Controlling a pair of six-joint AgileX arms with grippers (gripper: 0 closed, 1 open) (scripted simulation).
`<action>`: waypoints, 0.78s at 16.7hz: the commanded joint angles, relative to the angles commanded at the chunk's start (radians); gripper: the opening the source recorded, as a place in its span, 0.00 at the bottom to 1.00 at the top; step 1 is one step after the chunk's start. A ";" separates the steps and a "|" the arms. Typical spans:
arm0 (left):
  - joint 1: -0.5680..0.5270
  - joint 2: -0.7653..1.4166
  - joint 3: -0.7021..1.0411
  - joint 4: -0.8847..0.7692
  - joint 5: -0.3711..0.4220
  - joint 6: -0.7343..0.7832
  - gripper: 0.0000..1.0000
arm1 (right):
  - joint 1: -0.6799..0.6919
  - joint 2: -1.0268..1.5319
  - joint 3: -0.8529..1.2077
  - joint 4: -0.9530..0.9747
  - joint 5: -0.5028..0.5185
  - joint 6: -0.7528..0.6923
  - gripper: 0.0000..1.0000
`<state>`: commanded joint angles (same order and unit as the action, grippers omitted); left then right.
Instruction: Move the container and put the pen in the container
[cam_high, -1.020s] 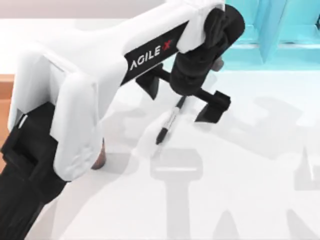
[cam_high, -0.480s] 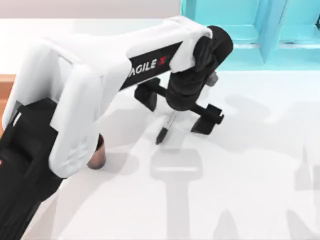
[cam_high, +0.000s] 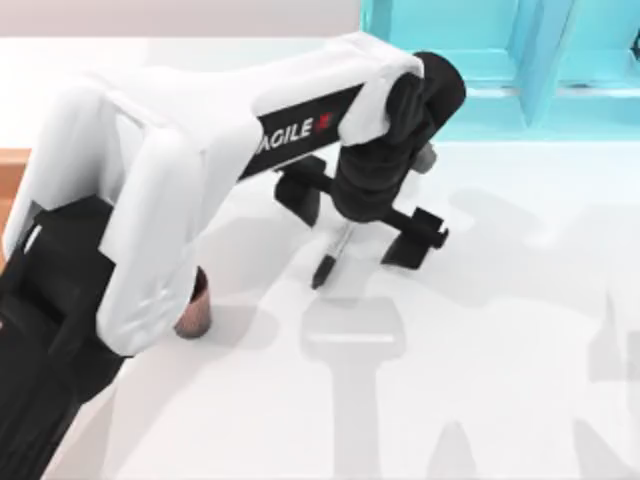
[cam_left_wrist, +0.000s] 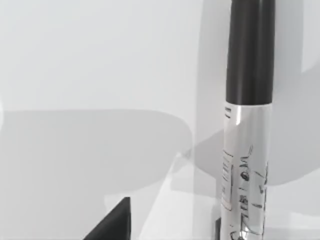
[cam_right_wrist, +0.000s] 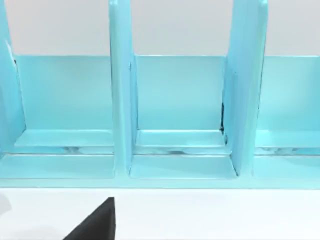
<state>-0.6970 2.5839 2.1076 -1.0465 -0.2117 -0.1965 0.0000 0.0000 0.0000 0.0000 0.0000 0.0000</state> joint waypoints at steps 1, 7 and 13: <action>0.000 0.000 0.000 0.000 0.000 0.000 0.62 | 0.000 0.000 0.000 0.000 0.000 0.000 1.00; 0.000 0.000 0.000 0.000 0.000 0.000 0.17 | 0.000 0.000 0.000 0.000 0.000 0.000 1.00; 0.000 0.000 0.000 0.000 0.000 0.000 0.00 | 0.000 0.000 0.000 0.000 0.000 0.000 1.00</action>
<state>-0.6970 2.5839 2.1076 -1.0465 -0.2117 -0.1965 0.0000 0.0000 0.0000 0.0000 0.0000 0.0000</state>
